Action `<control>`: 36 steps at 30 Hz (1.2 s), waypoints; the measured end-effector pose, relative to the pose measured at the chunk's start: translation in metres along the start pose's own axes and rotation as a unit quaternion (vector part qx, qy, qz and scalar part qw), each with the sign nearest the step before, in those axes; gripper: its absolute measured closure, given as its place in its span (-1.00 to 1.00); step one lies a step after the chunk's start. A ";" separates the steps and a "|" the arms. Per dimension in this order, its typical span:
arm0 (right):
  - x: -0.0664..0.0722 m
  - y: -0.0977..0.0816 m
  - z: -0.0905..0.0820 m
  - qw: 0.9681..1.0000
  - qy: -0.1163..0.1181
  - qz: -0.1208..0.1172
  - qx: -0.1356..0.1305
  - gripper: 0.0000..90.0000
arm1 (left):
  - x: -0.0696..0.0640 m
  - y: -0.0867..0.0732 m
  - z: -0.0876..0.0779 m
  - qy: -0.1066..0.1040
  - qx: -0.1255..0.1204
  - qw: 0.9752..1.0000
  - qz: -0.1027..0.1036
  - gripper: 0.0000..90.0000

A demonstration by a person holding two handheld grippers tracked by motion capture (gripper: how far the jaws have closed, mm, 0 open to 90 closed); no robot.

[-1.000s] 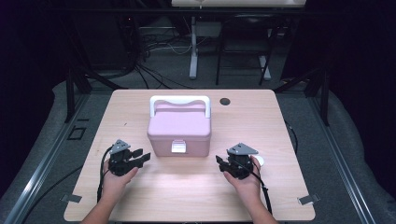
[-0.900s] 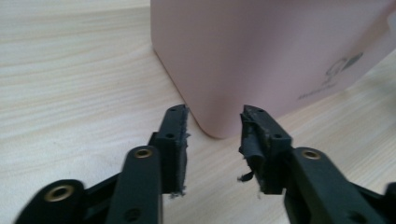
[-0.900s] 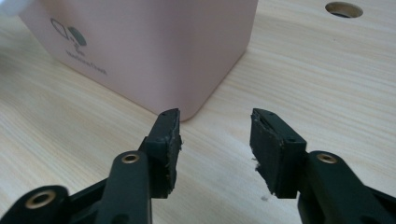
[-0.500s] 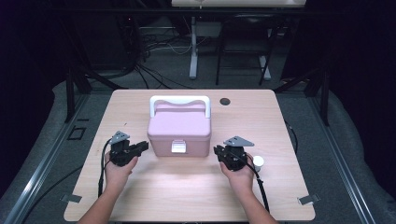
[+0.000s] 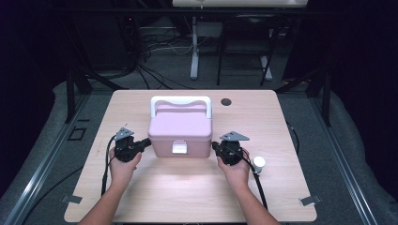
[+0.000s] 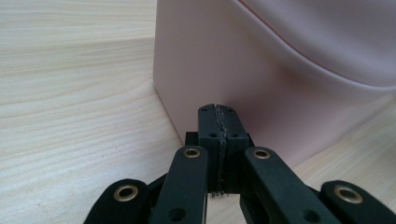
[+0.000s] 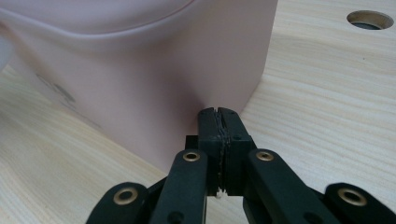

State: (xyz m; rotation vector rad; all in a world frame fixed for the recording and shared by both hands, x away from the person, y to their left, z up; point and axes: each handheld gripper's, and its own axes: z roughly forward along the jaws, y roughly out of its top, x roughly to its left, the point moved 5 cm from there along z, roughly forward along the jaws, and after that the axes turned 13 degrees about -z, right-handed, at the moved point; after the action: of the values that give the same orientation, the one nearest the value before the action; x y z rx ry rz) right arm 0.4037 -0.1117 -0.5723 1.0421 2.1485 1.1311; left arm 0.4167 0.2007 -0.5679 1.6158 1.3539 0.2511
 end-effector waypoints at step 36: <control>-0.002 -0.004 -0.012 0.999 0.006 -0.039 0.016 1.00 | -0.013 -0.009 -0.007 -0.015 0.022 0.999 0.033 1.00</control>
State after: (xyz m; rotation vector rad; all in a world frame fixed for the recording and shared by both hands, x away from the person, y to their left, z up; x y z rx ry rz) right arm 0.3949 -0.1203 -0.5691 0.9588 2.2024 1.0729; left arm 0.4018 0.1921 -0.5658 1.6960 1.2922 0.2371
